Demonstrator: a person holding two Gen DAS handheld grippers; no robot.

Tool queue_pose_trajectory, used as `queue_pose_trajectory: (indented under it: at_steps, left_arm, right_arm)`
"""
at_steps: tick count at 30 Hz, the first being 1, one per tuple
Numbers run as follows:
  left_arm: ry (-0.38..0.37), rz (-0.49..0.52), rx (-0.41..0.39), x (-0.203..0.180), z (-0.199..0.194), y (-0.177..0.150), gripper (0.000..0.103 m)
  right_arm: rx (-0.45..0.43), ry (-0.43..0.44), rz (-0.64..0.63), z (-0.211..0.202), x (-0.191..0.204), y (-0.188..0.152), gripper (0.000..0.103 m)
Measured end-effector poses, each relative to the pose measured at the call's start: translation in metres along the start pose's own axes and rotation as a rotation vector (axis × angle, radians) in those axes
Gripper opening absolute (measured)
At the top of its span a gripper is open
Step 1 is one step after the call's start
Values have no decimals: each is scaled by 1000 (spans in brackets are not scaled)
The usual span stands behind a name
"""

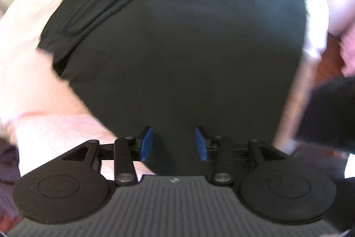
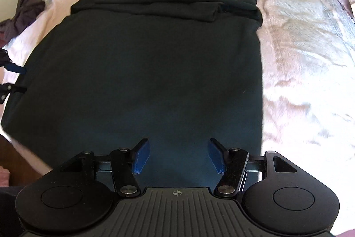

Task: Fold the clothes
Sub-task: 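Grasp the sweater hem with the left tool while the right tool grasps it too, then lift the hem with both tools and fold it over toward the collar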

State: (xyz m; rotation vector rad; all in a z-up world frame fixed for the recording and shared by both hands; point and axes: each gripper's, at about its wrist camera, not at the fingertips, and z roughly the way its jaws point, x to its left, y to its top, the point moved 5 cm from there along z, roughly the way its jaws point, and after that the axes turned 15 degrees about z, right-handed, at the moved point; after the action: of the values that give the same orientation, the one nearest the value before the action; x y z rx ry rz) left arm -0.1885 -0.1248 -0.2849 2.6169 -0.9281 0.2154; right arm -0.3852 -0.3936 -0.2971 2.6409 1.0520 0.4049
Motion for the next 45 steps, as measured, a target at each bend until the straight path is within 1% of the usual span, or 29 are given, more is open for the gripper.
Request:
queue_pose_trajectory:
  at_steps: [1, 3, 4, 5, 7, 9, 11, 13, 15, 17, 21, 22, 23, 26, 29, 33, 36, 37, 38, 39, 40, 41, 44, 45]
  left_arm:
    - [1, 38, -19, -11, -5, 0, 49]
    - [9, 106, -49, -32, -12, 0, 50]
    - [14, 140, -65, -42, -15, 0, 54]
    - [27, 173, -78, -52, -16, -1, 59]
    - [68, 240, -91, -65, -11, -2, 61]
    - [142, 319, -71, -76, 1, -8, 60]
    - [205, 356, -52, -80, 12, -9, 54]
    - [269, 357, -37, -78, 22, -8, 53]
    - [322, 308, -28, -77, 24, -5, 53]
    - [357, 266, -12, -71, 25, -5, 50]
    - [421, 233, -4, -80, 15, -12, 43]
    - [431, 218, -5, -78, 18, -10, 38]
    - [436, 212, -11, -77, 22, -9, 29]
    - [446, 217, -32, -76, 30, -11, 16]
    - [462, 239, -53, -81, 32, -14, 14]
    - [521, 303, -74, -89, 34, -19, 16]
    - [585, 330, -85, -96, 36, -23, 21]
    - [610, 338, -88, -99, 37, -24, 25]
    - [641, 343, -89, -101, 38, -25, 32]
    - [672, 347, -91, -103, 39, -25, 36]
    - [706, 348, -89, -105, 39, -26, 42]
    - [730, 347, -83, -106, 40, -26, 44]
    - [744, 384, -70, -122, 38, -20, 44]
    - [747, 398, -66, -128, 37, -19, 44]
  right_arm:
    - [2, -9, -18, -2, 7, -6, 61]
    - [4, -23, -55, -6, 20, -16, 61]
    - [4, -25, -71, -8, 26, -21, 61]
    - [6, -29, -92, -9, 30, -25, 61]
    - [10, -34, -145, -10, 38, -33, 61]
    - [7, -38, -227, -12, 44, -42, 61]
    - [-2, -49, -312, -11, 45, -53, 61]
    - [-21, -59, -391, -11, 41, -63, 61]
    - [-54, -58, -465, -8, 35, -78, 61]
    - [-88, -56, -540, -6, 28, -93, 61]
    - [-160, -19, -694, 6, 13, -117, 61]
    - [-181, -12, -732, 9, 10, -123, 61]
    - [-202, -6, -769, 13, 7, -128, 61]
    - [-313, -10, -852, 19, 3, -140, 62]
    - [-426, -15, -917, 24, 0, -149, 62]
    - [-546, -54, -983, 33, -4, -162, 62]
    - [-591, -124, -985, 40, -11, -163, 62]
    - [-605, -147, -985, 43, -14, -163, 62]
    - [-619, -171, -984, 45, -16, -163, 62]
    - [-633, -195, -983, 48, -19, -163, 62]
    - [-647, -219, -982, 50, -22, -163, 62]
    - [-661, -244, -981, 53, -24, -163, 62]
    - [-703, -316, -978, 60, -32, -164, 61]
    - [-703, -333, -977, 60, -32, -164, 61]
